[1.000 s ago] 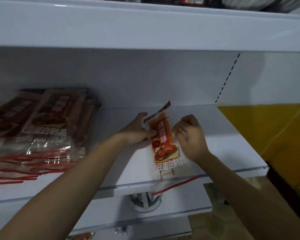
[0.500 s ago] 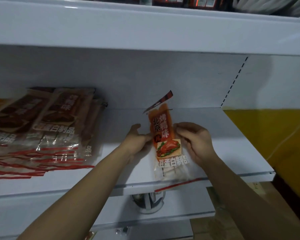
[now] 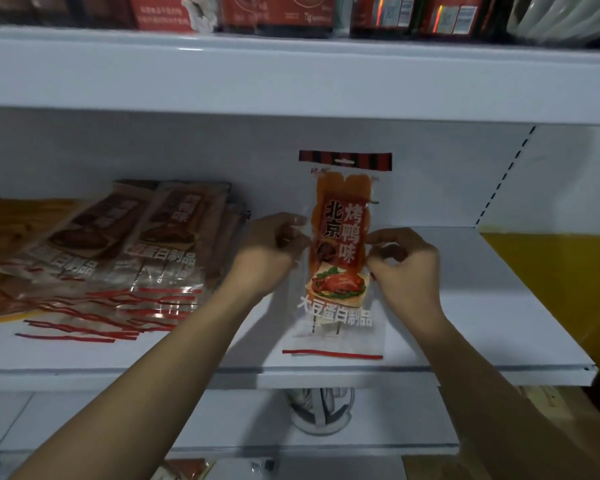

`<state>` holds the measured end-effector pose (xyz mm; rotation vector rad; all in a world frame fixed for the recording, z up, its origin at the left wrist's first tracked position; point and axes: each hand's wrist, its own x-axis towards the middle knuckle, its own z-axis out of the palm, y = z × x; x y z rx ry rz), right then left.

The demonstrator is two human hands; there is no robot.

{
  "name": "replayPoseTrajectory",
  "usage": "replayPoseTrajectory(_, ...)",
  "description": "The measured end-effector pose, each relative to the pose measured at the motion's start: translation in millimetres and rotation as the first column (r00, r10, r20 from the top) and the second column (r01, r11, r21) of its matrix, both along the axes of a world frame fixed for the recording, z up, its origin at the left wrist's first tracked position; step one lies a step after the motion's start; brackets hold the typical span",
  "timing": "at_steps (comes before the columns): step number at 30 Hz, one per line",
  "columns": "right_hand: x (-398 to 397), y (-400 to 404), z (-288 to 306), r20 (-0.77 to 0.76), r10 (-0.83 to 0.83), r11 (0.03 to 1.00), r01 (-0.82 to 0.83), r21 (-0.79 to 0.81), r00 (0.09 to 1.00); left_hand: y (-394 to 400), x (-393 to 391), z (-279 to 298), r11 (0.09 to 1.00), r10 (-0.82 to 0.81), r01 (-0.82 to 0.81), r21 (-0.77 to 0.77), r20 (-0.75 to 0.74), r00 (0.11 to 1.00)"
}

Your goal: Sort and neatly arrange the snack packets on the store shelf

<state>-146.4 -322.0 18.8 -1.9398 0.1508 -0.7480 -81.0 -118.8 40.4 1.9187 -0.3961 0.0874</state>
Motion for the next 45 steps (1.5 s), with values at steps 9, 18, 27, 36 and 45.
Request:
replayPoseTrajectory(9,27.5,65.5,41.5,-0.046,0.197,0.944,-0.177,0.279,0.979,82.4,12.2,40.5,0.979,0.201,-0.196,-0.055,0.117,0.973)
replayPoseTrajectory(18,78.3,186.3,70.6,-0.117,0.401,0.886,-0.352,0.301,0.909,211.9,47.6,64.2,0.92,0.236,-0.264,0.29,0.128,0.963)
replayPoseTrajectory(27,111.0,257.4,67.5,-0.227,0.356,0.931,-0.366,-0.005,0.907,291.5,82.7,58.1,0.939,0.171,-0.174,0.298,0.035,0.985)
replayPoseTrajectory(36,121.1,306.8,62.8,-0.337,0.277,0.911,-0.357,-0.206,0.9,332.7,110.0,38.7,0.881,0.161,-0.187,0.435,0.096,0.982)
replayPoseTrajectory(45,127.4,313.4,50.9,-0.375,0.098,0.851,-0.272,-0.448,0.922,343.1,107.9,39.0,0.887,0.053,-0.015,0.462,-0.07,0.996)
